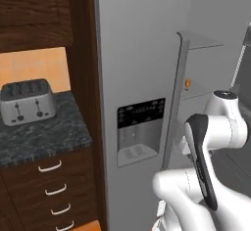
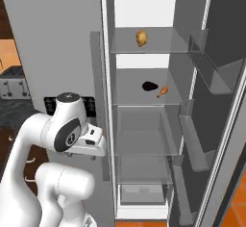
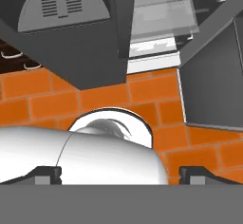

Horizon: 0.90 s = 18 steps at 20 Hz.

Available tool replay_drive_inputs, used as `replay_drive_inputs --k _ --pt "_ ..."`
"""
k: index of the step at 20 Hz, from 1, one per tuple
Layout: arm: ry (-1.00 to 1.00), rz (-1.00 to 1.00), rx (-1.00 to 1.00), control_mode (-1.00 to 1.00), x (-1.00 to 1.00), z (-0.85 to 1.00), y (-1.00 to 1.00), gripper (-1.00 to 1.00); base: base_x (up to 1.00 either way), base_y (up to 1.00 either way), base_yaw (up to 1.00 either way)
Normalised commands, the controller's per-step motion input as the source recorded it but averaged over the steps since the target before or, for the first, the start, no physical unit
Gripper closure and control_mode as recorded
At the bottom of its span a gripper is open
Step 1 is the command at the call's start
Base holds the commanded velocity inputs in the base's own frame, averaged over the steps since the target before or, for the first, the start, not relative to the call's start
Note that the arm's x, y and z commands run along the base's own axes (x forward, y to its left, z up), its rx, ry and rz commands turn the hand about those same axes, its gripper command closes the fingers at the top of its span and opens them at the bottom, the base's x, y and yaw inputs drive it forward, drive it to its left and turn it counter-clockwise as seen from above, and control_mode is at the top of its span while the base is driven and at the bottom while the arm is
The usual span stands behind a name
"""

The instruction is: Place one avocado and one chicken drumstick in each tupperware on the nearby counter, to pack two identical lunches.

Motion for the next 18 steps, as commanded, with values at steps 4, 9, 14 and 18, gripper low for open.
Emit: replay_drive_inputs --k 4,9,14,18 --pt "0.0 0.0 0.0 1.0 0.0 0.0 0.0 -1.0 0.14 -0.42 0.07" --pt "0.0 0.0 0.0 1.0 0.0 0.0 0.0 -1.0 0.27 -0.33 -0.04" --pt "0.0 0.0 0.0 1.0 0.0 0.0 0.0 -1.0 0.53 -0.37 -0.07" --pt "0.0 0.0 0.0 1.0 0.0 0.0 0.0 -1.0 0.06 -0.51 -0.07"
